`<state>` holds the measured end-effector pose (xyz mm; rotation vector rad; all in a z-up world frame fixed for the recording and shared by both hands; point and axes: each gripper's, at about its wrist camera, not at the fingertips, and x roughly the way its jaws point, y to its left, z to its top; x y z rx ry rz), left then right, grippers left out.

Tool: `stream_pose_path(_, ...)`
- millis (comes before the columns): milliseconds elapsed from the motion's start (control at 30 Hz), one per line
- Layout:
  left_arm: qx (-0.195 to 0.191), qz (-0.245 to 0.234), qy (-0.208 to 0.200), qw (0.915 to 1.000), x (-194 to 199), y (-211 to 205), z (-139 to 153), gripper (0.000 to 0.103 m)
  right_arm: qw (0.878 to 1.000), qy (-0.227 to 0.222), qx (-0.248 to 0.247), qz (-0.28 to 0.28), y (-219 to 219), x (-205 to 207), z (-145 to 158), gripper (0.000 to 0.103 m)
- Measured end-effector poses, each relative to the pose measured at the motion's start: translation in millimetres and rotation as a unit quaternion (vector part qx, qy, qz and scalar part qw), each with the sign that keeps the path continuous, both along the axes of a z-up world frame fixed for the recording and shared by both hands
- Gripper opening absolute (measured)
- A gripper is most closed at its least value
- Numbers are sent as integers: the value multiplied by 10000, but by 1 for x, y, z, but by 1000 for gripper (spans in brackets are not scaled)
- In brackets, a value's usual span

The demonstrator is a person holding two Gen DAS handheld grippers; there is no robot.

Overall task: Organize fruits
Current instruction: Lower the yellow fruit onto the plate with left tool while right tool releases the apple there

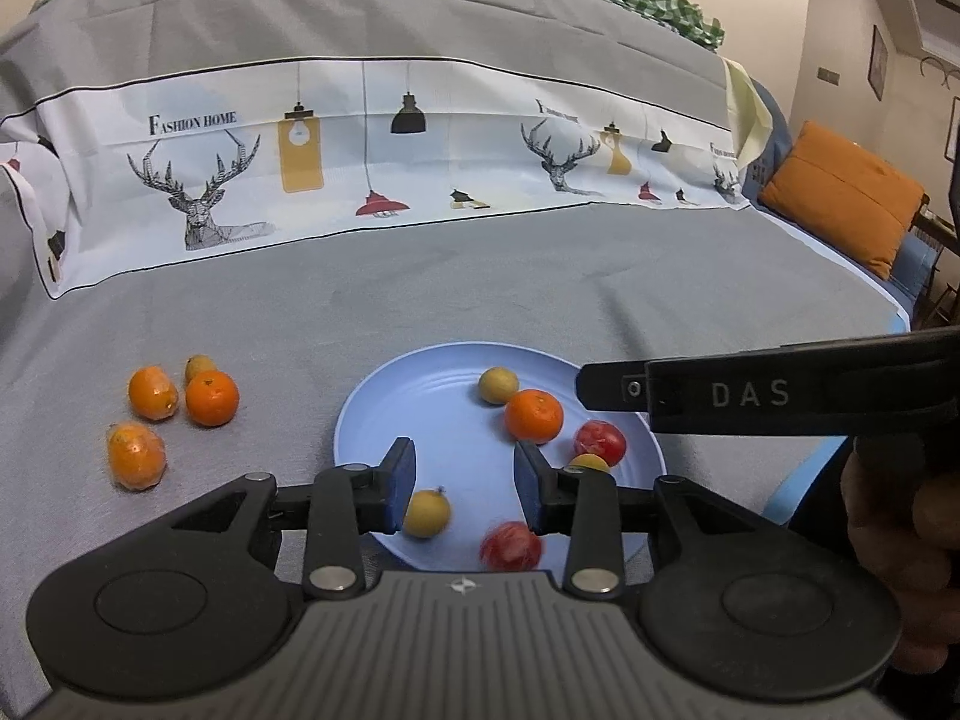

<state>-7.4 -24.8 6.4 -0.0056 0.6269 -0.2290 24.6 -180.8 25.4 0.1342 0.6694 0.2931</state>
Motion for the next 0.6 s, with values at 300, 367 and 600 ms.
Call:
stream_pose_path(300,10,134,7,9999,-1,2,3,30,10000,-36,-19,9,1,-1,-1,53)
stream_pose_path(367,-15,167,0,9999,-1,4,4,27,10000,-51,-22,12,2,-1,0,53)
stream_pose_path(600,-335,506,-28,9982,0,26,18,21,9999,-105,9,25,4,-4,1,35)
